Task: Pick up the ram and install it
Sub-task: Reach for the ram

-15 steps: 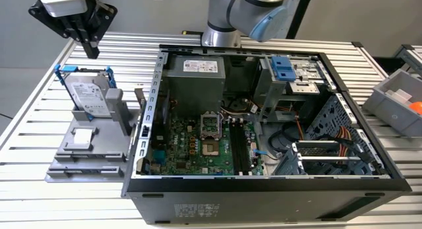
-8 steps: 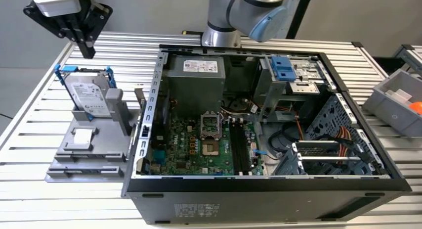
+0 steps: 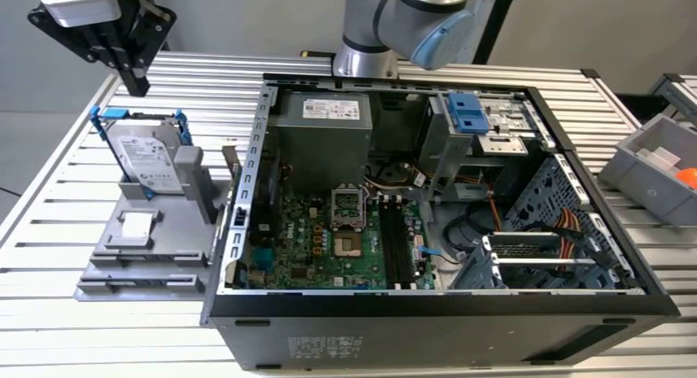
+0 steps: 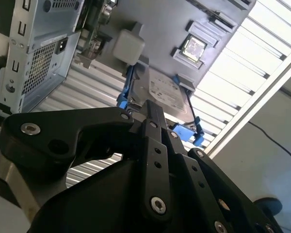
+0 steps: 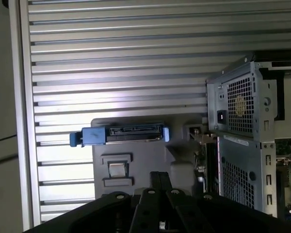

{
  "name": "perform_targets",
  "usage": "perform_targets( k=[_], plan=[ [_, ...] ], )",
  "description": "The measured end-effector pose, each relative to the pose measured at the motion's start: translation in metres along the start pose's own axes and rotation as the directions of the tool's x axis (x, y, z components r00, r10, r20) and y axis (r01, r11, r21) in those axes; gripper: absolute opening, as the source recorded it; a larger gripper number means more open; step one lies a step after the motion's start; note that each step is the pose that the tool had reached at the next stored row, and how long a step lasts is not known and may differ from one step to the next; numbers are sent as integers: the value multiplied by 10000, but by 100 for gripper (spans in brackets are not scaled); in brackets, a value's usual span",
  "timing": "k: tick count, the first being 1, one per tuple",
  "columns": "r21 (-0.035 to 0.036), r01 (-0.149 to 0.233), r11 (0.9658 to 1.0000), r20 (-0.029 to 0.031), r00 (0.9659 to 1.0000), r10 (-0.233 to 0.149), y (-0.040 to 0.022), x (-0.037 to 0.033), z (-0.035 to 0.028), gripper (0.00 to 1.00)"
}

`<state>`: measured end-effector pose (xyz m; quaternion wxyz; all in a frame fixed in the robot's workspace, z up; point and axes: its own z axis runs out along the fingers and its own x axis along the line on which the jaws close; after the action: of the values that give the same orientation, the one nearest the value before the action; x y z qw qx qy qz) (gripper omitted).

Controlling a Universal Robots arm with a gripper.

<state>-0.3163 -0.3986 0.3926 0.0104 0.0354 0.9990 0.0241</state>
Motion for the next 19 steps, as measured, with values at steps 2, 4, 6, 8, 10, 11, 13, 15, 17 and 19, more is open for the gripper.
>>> perform_targets(
  k=[2, 4, 6, 8, 10, 11, 13, 15, 17, 19],
  plan=[
    [1, 0, 10000, 0, 10000, 0, -1, 21, -1, 0],
    [1, 0, 10000, -1, 10000, 0, -3, 40, -2, 0],
    [0, 0, 10000, 0, 10000, 0, -4, 60, -2, 0],
    [0, 0, 10000, 0, 10000, 0, -5, 74, -2, 0],
    [1, 2, 10000, -1, 10000, -2, -5, 75, -2, 0],
    [1, 0, 10000, 0, 10000, 0, -5, 78, -2, 0],
    [1, 0, 10000, -1, 10000, 0, -6, 78, -2, 0],
    [1, 0, 10000, 0, 10000, 0, -5, 78, -2, 0],
    [1, 0, 10000, -1, 10000, 0, -6, 78, -2, 0],
    [1, 0, 10000, 0, 10000, 0, -6, 79, -2, 0]
  ],
)
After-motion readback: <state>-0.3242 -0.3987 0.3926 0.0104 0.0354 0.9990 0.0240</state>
